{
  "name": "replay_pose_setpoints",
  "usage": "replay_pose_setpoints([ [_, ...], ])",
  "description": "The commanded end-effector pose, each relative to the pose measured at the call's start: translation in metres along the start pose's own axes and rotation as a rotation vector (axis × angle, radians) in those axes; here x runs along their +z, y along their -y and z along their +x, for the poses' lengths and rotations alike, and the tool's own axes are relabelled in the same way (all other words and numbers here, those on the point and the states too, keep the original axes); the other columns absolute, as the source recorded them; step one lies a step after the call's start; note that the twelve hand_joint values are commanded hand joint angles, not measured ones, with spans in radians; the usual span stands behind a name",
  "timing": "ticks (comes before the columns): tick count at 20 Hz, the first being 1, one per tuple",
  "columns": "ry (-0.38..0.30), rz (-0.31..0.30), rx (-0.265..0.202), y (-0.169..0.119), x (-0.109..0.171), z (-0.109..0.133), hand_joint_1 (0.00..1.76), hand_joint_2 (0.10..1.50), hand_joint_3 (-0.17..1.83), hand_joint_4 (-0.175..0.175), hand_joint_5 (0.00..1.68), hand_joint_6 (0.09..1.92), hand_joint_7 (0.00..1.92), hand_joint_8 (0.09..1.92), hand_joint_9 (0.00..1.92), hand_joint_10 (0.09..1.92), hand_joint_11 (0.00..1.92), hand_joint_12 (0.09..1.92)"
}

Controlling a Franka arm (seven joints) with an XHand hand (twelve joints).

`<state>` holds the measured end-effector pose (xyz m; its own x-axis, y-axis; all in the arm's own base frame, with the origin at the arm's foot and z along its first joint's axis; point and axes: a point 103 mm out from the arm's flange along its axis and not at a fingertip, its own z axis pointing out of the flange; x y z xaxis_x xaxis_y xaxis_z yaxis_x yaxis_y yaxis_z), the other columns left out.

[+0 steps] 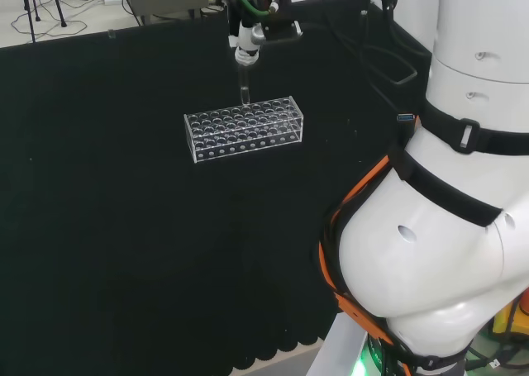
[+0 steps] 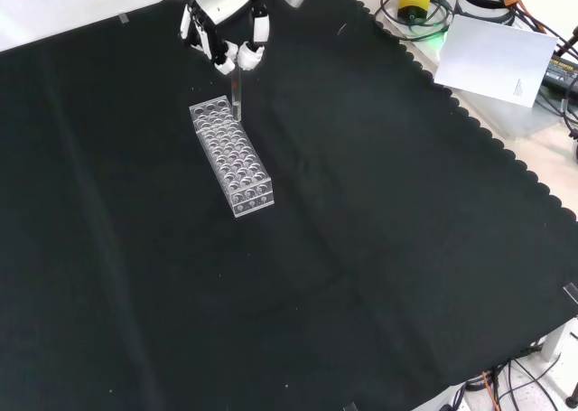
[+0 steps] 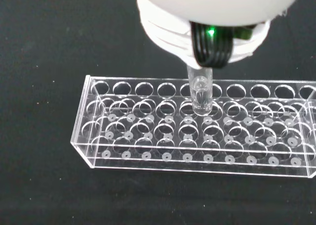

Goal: Put the test tube back in the rack.

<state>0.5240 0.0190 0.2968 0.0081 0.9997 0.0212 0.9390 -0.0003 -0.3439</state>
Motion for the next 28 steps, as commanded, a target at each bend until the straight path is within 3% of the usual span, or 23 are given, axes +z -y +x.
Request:
replay_pose_setpoints([
  [1,-0.007,0.011,0.002,0.0,0.006,-0.003,1.44,0.57,0.7,-0.175,1.38,0.44,1.48,0.58,1.51,0.09,0.75,1.19],
  [28,-0.047,0.064,0.028,-0.017,0.028,-0.019,1.44,0.57,0.7,-0.175,1.38,0.44,1.48,0.58,1.51,0.09,0.75,1.19],
])
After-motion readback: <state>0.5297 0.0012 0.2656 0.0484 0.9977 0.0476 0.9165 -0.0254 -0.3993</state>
